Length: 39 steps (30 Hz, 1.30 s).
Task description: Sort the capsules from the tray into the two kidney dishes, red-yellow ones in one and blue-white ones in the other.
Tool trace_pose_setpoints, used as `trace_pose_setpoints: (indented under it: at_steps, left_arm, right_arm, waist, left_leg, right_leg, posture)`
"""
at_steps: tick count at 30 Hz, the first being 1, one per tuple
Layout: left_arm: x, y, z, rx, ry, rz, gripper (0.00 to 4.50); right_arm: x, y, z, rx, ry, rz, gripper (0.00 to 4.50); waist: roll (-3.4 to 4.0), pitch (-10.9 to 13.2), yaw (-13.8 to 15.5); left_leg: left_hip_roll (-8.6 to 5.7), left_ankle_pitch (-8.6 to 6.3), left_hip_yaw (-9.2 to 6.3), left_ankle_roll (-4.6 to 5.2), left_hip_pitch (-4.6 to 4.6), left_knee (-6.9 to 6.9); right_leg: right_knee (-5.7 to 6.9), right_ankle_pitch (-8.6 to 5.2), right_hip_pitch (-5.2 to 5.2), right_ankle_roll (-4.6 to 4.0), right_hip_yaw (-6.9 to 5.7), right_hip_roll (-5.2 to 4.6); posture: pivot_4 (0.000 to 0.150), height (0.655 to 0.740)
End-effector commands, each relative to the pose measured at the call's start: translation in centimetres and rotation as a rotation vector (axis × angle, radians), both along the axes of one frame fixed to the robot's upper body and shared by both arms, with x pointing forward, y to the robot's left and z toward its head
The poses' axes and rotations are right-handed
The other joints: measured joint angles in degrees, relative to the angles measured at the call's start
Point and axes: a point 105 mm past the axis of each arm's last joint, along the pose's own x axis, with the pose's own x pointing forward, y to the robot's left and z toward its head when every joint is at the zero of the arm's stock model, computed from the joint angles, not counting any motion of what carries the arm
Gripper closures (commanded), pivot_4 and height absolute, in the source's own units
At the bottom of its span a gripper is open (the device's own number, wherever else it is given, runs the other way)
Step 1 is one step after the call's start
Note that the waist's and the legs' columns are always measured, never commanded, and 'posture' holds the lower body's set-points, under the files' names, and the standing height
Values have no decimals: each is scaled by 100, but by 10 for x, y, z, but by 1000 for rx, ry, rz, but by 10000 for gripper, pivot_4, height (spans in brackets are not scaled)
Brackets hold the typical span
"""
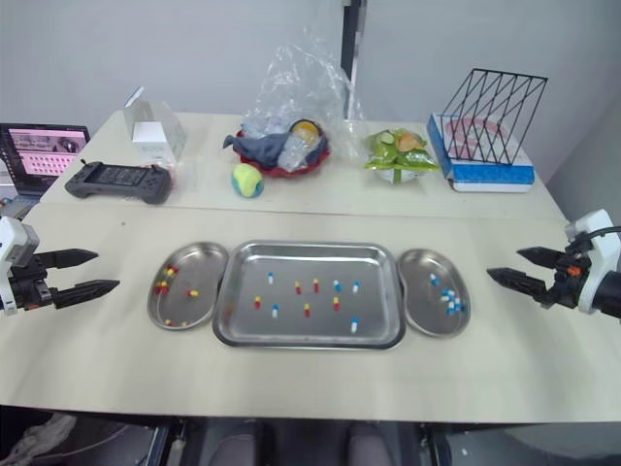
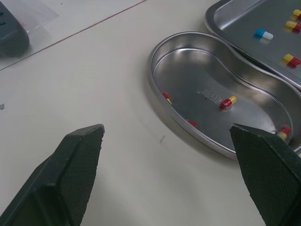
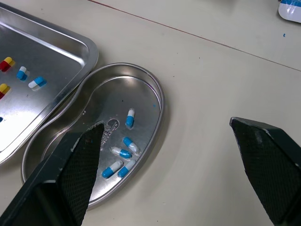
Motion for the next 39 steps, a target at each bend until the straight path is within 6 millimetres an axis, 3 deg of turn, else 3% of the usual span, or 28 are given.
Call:
trace_pose_setpoints:
  at_steps: [1,6,11,17,20,25,27,31,36,39]
  left_arm:
    - [5,-1,14,5,-56,-1,0]
    - [19,1,22,14,-224,87,0]
    - [17,-2,15,-1,-205,78,0]
    - [18,-19,19,-38,-183,16,0]
    - [20,-46,25,-34,-199,-52,0]
    - [17,-107,31,-93,-160,-185,0]
    - [18,-124,33,-109,-170,-184,0]
    - [8,-185,40,-231,-162,-239,0]
    - [5,-212,23,-265,-64,-163,0]
    - [7,-222,7,-194,-12,-93,0]
  right_arm:
    - [2,-1,13,-13,-48,0,161]
    - [8,4,22,-13,-91,-1,161]
    - [6,12,20,-18,-80,34,161]
    - [0,43,25,-13,-64,167,161]
    - [-5,65,26,-20,-41,255,161]
    - [-16,110,38,-26,-60,441,161]
    - [-20,114,38,-50,-58,468,161]
    - [-22,116,43,-91,-66,500,161]
    - [-22,119,45,-100,-63,527,161]
    - [-19,119,47,-104,-72,519,161]
  waist:
    - [0,0,0]
    - [0,0,2]
    - [0,0,1]
    - [0,0,7]
    - [0,0,24]
    - [0,0,17]
    - [0,0,14]
    - [-2,1,53]
    - [-3,1,33]
    - [-3,1,9]
  left_leg:
    - [0,0,0,0,0,0]
    - [0,0,-2,0,0,9]
    - [1,-2,-3,3,-4,21]
    - [2,-2,-4,3,-4,27]
    - [2,-3,-7,3,-6,29]
    - [1,-3,-13,4,-8,33]
    - [2,-4,-16,4,-8,33]
    - [-3,-5,-24,5,-9,39]
    - [-4,-5,-48,7,-2,42]
    - [-5,-5,-54,7,1,42]
  right_leg:
    - [0,0,0,0,0,0]
    - [5,0,3,0,0,0]
    - [6,0,3,0,0,2]
    - [11,0,3,0,0,2]
    - [11,0,5,0,0,2]
    - [13,0,7,1,0,3]
    - [13,0,7,1,0,6]
    - [7,0,18,2,4,6]
    - [-2,-1,39,3,12,25]
    - [-6,-1,48,4,12,26]
  posture:
    - [1500,7305]
    - [1500,7305]
    - [1500,7305]
    - [1500,7305]
    - [1500,7305]
    - [1500,7305]
    - [1500,7305]
    - [1500,7305]
    - [1500,7305]
    - [1500,7305]
